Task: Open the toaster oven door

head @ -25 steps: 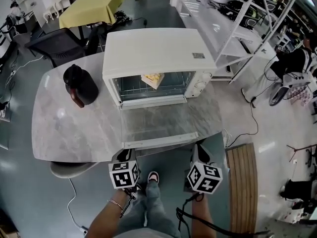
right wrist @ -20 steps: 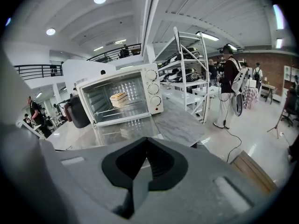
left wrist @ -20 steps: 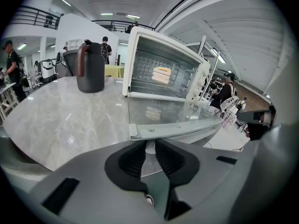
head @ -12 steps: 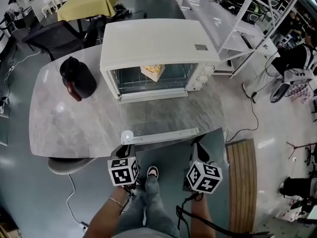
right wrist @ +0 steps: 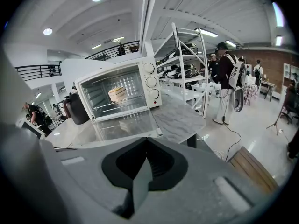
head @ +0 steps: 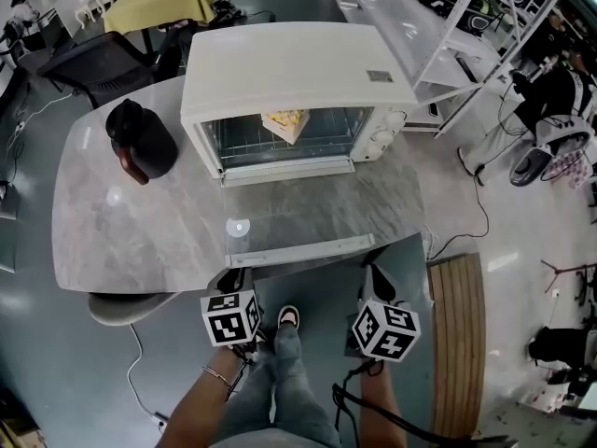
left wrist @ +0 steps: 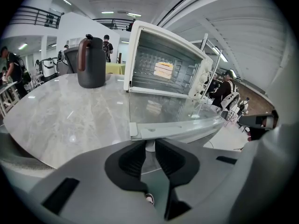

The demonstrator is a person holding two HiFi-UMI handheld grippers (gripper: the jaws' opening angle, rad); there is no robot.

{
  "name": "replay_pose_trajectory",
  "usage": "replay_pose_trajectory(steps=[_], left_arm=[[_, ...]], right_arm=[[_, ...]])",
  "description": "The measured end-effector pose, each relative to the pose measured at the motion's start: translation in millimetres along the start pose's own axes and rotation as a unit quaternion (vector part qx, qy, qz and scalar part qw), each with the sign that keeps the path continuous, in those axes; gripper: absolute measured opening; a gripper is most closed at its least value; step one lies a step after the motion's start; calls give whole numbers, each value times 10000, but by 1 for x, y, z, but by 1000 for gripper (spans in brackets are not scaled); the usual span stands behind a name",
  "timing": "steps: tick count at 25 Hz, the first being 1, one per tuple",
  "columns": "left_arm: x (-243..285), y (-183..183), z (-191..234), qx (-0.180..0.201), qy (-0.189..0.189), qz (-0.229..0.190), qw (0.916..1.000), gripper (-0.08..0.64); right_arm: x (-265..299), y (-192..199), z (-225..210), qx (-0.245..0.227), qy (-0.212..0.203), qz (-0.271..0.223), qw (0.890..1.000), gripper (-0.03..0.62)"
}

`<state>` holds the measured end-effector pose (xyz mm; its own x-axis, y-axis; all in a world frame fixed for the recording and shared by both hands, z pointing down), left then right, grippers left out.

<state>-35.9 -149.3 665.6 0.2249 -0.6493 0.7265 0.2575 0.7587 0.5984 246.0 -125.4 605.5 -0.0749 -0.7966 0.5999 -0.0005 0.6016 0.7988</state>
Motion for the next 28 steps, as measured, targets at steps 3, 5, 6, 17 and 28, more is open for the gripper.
replay_pose_trajectory(steps=[3, 5, 6, 17, 28], left_arm=[[1, 0, 0, 30, 3, -11, 10000, 64], [1, 0, -1, 48, 6, -19, 10000, 64], [1, 0, -1, 57, 6, -21, 10000, 64], [-7, 2, 4, -108, 118, 98, 9998, 78], [-55, -11, 34, -256, -132, -199, 9994, 63]], right_arm=[[3, 2, 1, 9, -26, 35, 10000, 5], [4, 2, 4, 5, -53, 43, 10000, 5], [5, 1, 5, -2, -69, 42, 10000, 5], [1, -11, 13, -122, -114, -12, 9999, 5], [-12, -45, 39, -416, -250, -246, 9985, 5]])
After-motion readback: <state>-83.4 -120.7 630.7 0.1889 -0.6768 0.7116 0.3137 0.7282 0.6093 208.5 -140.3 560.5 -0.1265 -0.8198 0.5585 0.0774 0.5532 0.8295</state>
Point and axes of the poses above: the fingertips, and each gripper's own axes: x forward along the fingers, z to its left, y out of its underside, the point moved 5 cm from there along -x, backward along the fingers, and after that the axes turned 12 degrees about -x, right-handed, at the moved point
